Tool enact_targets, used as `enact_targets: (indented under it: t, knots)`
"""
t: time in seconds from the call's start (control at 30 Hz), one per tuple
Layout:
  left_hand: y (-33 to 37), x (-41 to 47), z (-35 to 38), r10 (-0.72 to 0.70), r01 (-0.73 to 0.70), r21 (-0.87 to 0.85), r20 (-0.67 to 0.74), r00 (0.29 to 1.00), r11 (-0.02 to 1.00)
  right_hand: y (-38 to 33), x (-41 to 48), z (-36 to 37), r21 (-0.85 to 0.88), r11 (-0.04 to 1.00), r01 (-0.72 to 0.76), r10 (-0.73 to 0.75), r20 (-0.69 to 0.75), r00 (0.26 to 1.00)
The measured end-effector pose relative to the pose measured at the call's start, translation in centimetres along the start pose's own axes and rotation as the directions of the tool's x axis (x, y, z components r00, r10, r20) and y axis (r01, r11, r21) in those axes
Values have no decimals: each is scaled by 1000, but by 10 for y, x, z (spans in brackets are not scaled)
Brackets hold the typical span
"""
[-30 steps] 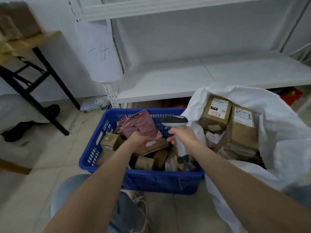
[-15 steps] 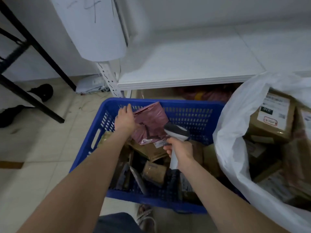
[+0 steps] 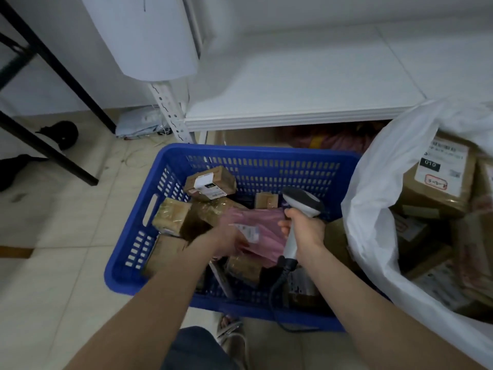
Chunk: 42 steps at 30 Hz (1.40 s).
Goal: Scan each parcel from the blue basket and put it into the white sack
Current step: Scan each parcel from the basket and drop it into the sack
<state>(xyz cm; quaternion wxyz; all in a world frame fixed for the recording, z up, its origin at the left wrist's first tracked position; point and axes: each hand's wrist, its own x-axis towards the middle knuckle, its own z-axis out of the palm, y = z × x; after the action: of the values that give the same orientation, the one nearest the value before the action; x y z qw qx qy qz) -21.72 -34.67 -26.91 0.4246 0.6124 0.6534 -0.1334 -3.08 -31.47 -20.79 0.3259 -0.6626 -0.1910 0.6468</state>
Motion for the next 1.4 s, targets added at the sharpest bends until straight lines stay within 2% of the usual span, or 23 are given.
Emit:
enact_targets:
  t: [0.07, 0.1, 0.13, 0.17, 0.23, 0.27, 0.33, 0.47, 0.6, 0.67, 0.77, 0.9, 1.03, 1.13, 1.27, 1.4]
  knots:
    - [3, -4, 24, -61, 76, -79, 180, 982, 994, 3, -4, -3, -62, 998, 2, -2, 14, 1000]
    - [1, -3, 29, -67, 85, -101, 172, 983, 991, 6, -5, -4, -88, 996, 2, -1, 16, 1000]
    - [-4, -1, 28, -70, 83, -143, 93, 993, 986, 8, -4, -5, -107, 994, 0, 1, 12, 1000]
    - [-9, -1, 25, -105, 96, -180, -42, 994, 979, 11, -3, -5, -120, 993, -6, 7, 3, 1000]
    - [-24, 2, 16, -265, 182, -289, -280, 923, 940, 17, 1, -3, -142, 990, -26, 25, -13, 1000]
    - [-33, 6, 14, -352, 240, -346, -311, 883, 907, 19, 3, -1, -154, 987, -38, 37, -13, 999]
    - [-47, 15, 19, -463, 327, -465, -214, 860, 823, 25, 8, 4, -173, 983, -62, 62, -9, 998]
    - [-57, 42, 41, -502, 324, -688, -67, 863, 649, 33, 20, 8, -220, 970, -98, 101, 1, 995]
    - [-48, 56, 51, -561, 332, -740, -74, 825, 586, 37, 24, 4, -233, 965, -123, 130, 17, 991]
    - [-45, 57, 46, -581, 336, -785, -38, 813, 521, 37, 21, 0, -214, 970, -114, 124, 31, 992]
    - [-43, 47, 23, -561, 280, -840, -33, 827, 464, 34, 12, -6, -163, 983, -81, 92, 55, 994]
    - [-42, 8, -10, -473, 99, -918, -103, 875, 383, 26, -13, -21, -93, 996, -11, 19, 92, 996]
    - [-19, -60, -33, -394, -96, -973, -174, 902, 210, 13, -57, -35, -15, 995, 95, -93, 102, 991]
    - [10, -108, -36, -343, -223, -971, -239, 908, 86, 5, -85, -45, 11, 984, 180, -180, 157, 971]
    - [57, -159, -25, -250, -328, -944, -310, 917, -32, -14, -133, -65, 86, 965, 249, -262, 232, 937]
    - [105, -192, -6, -196, -392, -918, -373, 907, -67, -36, -178, -90, 183, 950, 252, -301, 338, 891]
